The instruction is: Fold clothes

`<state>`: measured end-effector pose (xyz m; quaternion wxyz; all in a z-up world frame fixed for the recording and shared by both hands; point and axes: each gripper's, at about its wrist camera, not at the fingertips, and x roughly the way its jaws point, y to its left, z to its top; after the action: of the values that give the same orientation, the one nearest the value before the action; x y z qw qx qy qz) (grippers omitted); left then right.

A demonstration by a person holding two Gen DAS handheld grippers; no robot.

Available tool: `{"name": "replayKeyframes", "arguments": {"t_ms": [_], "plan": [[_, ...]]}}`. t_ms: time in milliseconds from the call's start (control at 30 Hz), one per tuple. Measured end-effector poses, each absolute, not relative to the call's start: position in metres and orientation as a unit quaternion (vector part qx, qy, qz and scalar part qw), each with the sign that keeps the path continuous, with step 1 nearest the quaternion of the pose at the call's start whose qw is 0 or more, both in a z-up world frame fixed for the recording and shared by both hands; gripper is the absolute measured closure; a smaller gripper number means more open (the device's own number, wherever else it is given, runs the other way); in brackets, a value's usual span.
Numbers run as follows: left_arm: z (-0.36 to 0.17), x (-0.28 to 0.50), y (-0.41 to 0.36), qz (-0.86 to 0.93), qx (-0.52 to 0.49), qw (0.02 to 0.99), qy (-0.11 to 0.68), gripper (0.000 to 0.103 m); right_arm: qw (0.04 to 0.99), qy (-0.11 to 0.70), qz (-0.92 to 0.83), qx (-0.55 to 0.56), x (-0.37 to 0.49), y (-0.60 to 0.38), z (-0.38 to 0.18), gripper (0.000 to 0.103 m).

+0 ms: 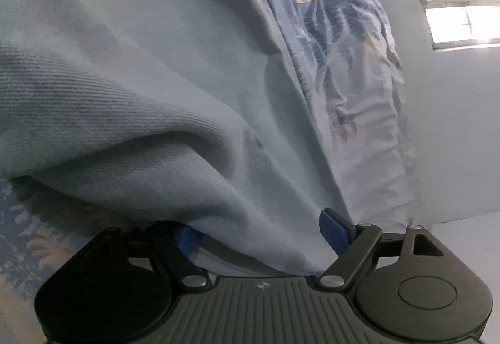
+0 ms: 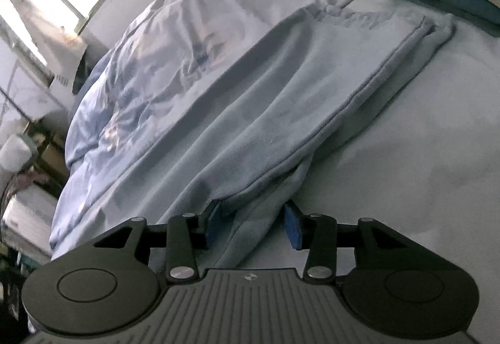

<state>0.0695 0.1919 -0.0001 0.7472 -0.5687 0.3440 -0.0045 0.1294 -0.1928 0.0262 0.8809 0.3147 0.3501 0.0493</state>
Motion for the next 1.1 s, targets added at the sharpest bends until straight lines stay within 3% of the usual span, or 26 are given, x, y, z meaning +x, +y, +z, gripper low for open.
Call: {"name": "replayKeyframes", "arguments": {"t_ms": [367,533,633,700,900,967,1100], "plan": [[0.012,0.081,0.196,-0.004,-0.571,0.744,0.348,0.023,0.877,0.268,-0.068,0.394,0.121,-0.264,0.014,0.059],[0.012,0.084,0.197,-0.004,-0.568,0.745,0.348,0.023,0.86,0.247,-0.156,0.419,0.123,-0.326,0.016,0.071],[0.013,0.088,0.196,0.0,-0.565,0.748,0.35,0.023,0.866,0.236,-0.134,0.419,0.123,-0.34,0.025,0.069],[0.011,0.087,0.194,0.001,-0.561,0.75,0.35,0.023,0.877,0.235,-0.124,0.4,0.131,-0.34,0.032,0.062],[0.009,0.083,0.196,-0.006,-0.56,0.751,0.35,0.023,0.888,0.261,-0.131,0.355,0.172,-0.351,0.036,0.059],[0.008,0.083,0.197,-0.006,-0.559,0.752,0.351,0.023,0.885,0.277,-0.128,0.352,0.186,-0.357,0.032,0.052],[0.007,0.08,0.195,-0.004,-0.55,0.757,0.353,0.023,0.881,0.304,-0.122,0.341,0.204,-0.358,0.023,0.052]]}}
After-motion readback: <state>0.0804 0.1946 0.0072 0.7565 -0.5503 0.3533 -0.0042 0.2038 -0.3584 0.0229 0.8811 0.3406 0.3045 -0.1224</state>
